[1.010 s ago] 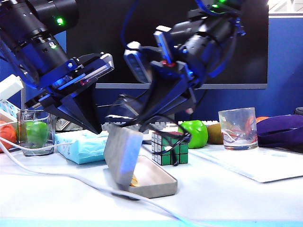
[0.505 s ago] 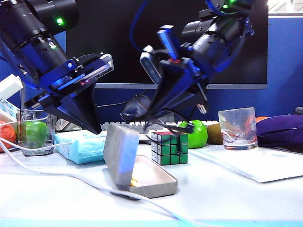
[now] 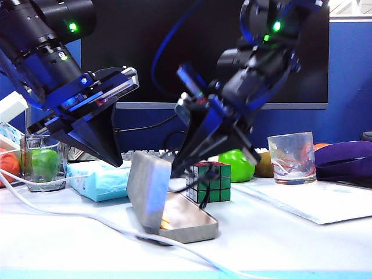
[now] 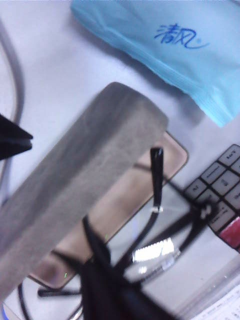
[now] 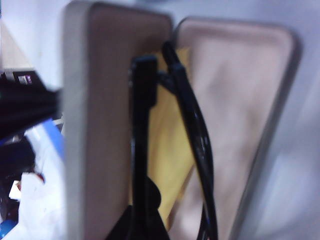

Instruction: Pick up the glasses, fold the temples of the glasses, place the glasses into the glasses case, and finally close the glasses case.

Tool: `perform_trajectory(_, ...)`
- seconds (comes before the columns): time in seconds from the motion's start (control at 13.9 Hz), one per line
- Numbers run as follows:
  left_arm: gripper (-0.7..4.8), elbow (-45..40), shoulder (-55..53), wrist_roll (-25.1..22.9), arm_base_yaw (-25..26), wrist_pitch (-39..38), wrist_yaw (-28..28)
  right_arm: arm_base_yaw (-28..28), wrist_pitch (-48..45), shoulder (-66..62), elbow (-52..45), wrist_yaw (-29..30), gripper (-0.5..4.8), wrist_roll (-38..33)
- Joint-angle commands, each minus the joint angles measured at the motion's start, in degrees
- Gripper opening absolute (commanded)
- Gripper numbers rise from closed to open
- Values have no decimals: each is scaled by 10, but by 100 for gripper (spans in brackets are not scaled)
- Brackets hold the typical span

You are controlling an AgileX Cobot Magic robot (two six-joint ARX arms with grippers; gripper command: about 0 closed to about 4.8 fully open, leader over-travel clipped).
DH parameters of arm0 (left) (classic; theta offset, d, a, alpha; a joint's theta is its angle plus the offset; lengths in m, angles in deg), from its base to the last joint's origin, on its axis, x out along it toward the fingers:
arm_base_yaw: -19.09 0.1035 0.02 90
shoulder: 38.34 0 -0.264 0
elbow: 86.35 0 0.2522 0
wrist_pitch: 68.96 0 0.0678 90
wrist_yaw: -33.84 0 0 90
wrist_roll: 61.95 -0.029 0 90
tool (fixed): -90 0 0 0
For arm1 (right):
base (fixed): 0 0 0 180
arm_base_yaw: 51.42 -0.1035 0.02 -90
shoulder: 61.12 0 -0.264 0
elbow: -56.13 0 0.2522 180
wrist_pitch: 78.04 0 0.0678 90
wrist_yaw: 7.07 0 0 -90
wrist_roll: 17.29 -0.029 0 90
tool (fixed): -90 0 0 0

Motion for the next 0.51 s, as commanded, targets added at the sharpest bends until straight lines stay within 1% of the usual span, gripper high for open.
perform_trajectory(0.07,-2,0,2,2,0,2,-1,0,-25,-17,1,11,-5,-20)
perform_trajectory(0.22,-2,0,2,2,0,2,-1,0,-24,-25,1,35,-5,-22)
perform_trajectory(0.51,-2,0,2,2,0,2,-1,-2,-24,-50,1,35,-5,-21)
